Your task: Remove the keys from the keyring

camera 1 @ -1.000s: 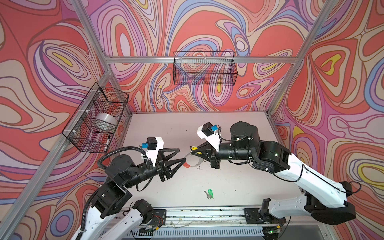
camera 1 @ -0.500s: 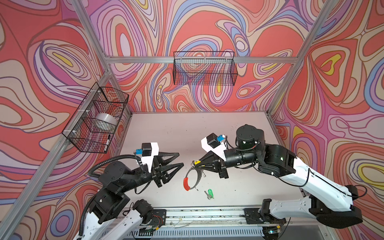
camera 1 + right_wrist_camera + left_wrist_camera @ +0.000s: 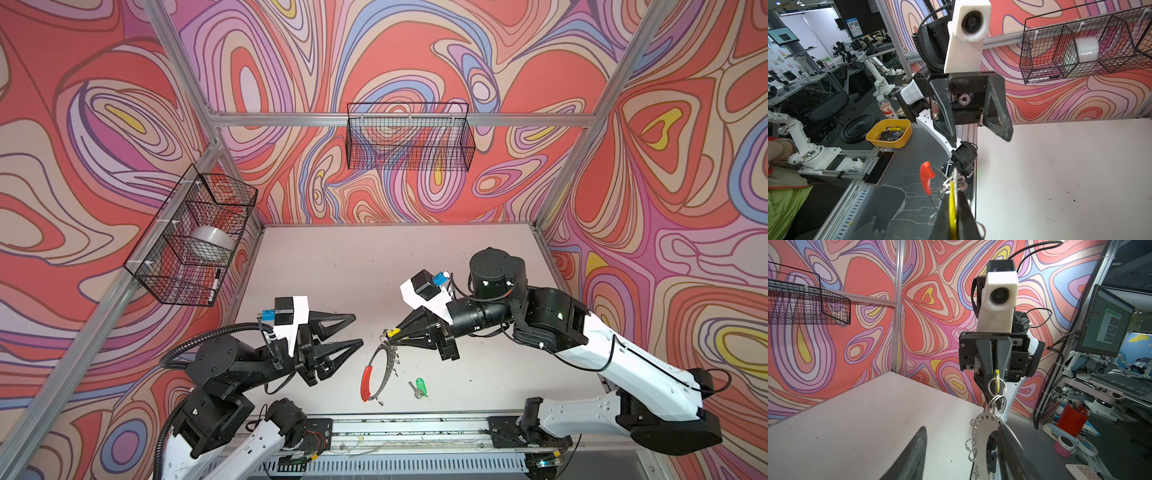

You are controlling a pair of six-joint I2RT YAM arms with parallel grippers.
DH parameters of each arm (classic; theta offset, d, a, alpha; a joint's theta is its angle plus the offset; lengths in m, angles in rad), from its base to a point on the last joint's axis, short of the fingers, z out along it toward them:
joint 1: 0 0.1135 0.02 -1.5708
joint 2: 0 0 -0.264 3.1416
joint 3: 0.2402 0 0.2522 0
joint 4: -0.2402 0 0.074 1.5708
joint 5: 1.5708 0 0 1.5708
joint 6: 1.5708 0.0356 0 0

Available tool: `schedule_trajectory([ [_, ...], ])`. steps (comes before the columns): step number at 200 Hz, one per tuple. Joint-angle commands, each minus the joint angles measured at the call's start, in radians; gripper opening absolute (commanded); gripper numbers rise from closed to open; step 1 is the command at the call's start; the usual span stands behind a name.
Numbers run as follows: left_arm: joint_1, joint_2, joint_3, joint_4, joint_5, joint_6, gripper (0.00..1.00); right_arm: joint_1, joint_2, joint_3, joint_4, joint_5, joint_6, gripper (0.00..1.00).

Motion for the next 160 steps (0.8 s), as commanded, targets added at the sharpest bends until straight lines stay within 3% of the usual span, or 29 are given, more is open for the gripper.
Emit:
schedule_trajectory([
  [1, -0.002, 0.013, -0.01, 0.048, 0.045, -0.012, 0.54, 0.001, 0.01, 0.029, 0.029, -0.029, 0.004, 0.0],
  [160, -0.003, 0.048, -0.013, 0.074, 0.125, -0.023, 0.59, 0.0, 0.028, 0.031, 0.048, -0.002, 0.024, 0.0],
])
